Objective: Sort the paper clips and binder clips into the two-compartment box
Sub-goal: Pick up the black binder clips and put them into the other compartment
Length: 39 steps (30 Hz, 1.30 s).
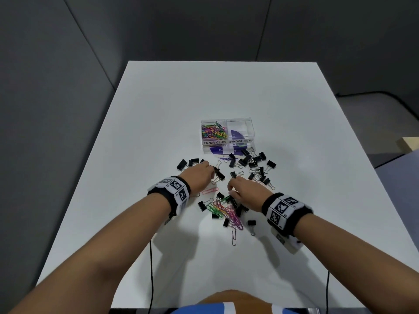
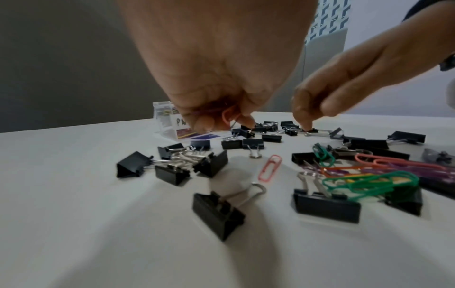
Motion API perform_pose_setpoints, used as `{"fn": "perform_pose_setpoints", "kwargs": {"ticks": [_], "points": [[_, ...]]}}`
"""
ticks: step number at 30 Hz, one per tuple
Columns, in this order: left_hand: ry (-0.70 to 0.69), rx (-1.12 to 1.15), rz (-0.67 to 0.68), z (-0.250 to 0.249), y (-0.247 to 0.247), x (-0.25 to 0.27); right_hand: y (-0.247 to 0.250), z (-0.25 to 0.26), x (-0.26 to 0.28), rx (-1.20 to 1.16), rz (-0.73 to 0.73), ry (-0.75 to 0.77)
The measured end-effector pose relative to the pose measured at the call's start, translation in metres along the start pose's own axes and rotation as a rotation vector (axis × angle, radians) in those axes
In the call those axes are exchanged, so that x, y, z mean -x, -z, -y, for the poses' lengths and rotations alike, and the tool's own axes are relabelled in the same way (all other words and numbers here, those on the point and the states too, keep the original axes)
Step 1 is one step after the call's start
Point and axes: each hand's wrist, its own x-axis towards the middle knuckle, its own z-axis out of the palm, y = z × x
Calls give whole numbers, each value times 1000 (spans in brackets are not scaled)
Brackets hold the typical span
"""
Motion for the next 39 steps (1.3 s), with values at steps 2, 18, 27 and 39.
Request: {"fn": "perform_pose_setpoints", "kwargs": {"ticks": [2,18,27,39], "points": [[42,64,24,5,5,4,-2,3,-5,74,30,25],[86,-50,162,-4,-9,3,9,-15,-29,-48,40,-22],[25,-117,194,-5,-4,-2,13,-20,-24,-85,79,-40],[67,-2,187,6,-13,27,-23,-20,23,126,38,143]]}}
